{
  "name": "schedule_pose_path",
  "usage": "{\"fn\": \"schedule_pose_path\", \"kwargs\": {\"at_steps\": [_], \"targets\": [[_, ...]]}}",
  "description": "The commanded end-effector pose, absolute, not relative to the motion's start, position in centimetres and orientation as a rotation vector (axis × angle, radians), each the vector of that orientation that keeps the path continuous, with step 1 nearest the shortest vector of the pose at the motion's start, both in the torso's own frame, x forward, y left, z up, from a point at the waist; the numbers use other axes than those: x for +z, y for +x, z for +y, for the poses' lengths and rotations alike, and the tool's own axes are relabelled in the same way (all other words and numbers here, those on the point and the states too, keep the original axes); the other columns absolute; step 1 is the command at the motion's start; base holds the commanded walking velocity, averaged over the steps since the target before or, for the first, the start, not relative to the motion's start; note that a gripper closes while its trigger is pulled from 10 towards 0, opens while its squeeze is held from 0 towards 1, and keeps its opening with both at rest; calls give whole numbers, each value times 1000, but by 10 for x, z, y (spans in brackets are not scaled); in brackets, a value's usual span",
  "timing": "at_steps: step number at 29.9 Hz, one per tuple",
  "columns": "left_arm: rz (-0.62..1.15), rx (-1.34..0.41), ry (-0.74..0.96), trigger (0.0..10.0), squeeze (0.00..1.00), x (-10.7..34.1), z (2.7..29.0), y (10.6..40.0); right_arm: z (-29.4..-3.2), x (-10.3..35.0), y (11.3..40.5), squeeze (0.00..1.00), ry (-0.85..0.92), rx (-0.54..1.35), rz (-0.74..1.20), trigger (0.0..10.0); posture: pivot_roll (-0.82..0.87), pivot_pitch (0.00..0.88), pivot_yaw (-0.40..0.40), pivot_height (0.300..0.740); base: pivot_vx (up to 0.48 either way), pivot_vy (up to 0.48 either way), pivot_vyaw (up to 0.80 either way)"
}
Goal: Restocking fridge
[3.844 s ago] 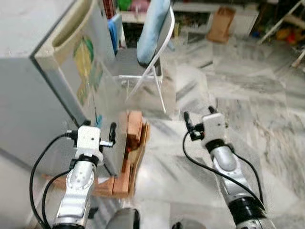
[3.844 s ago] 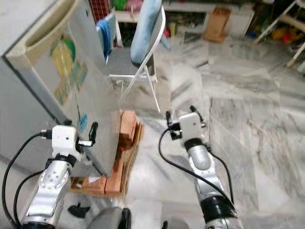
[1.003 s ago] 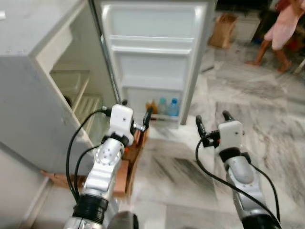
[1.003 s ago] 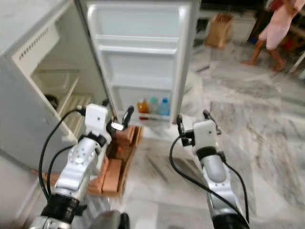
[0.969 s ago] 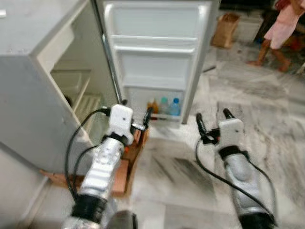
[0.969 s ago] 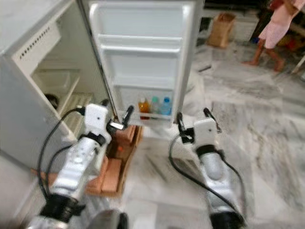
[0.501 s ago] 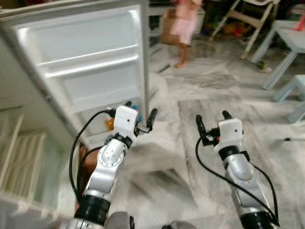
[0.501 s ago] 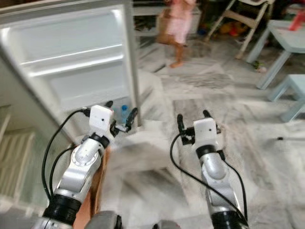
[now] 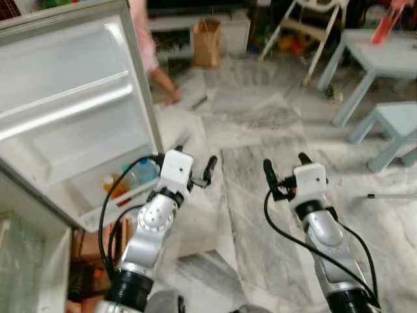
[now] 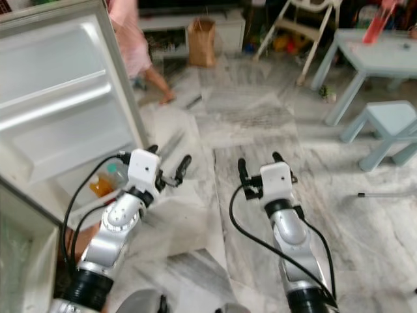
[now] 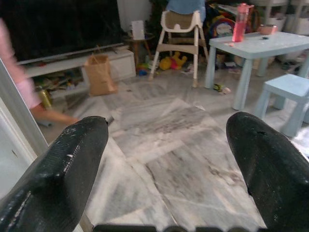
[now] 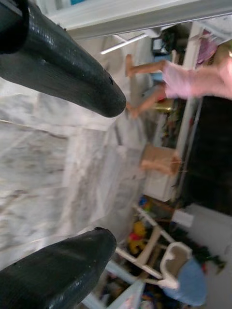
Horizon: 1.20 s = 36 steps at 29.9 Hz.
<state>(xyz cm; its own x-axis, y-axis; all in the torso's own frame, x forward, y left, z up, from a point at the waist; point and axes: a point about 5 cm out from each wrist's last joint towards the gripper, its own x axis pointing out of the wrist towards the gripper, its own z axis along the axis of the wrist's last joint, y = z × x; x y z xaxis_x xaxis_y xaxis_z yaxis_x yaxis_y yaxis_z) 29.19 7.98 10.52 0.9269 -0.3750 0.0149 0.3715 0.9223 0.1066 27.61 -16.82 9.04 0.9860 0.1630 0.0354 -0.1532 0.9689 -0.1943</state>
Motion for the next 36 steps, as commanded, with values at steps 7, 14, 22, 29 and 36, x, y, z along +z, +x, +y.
{"fn": "schedule_pose_path", "kwargs": {"at_steps": [7, 14, 22, 29, 36], "targets": [[13, -314, 147, 10000, 0, 97, 93, 295, -155, 89, 278, 0, -188, 192, -37, 10000, 99, 65, -9, 740, 428, -35, 0], [22, -274, 146, 10000, 0, 96, 100, 296, -145, 89, 281, 0, -150, 205, -32, 10000, 94, 50, -7, 740, 445, 0, 0], [43, -132, 167, 10000, 0, 93, 138, 294, -133, 89, 286, 0, -90, 216, -29, 10000, 84, 30, -4, 740, 454, 0, 0], [35, -105, 230, 10000, 0, 94, 148, 294, -134, 92, 288, 0, -96, 205, -43, 10000, 103, 39, 2, 740, 454, 0, 0], [56, -114, 242, 10000, 0, 93, 145, 281, -138, 99, 295, 0, -96, 177, -51, 10000, 131, 76, 18, 740, 448, 0, -450]]}}
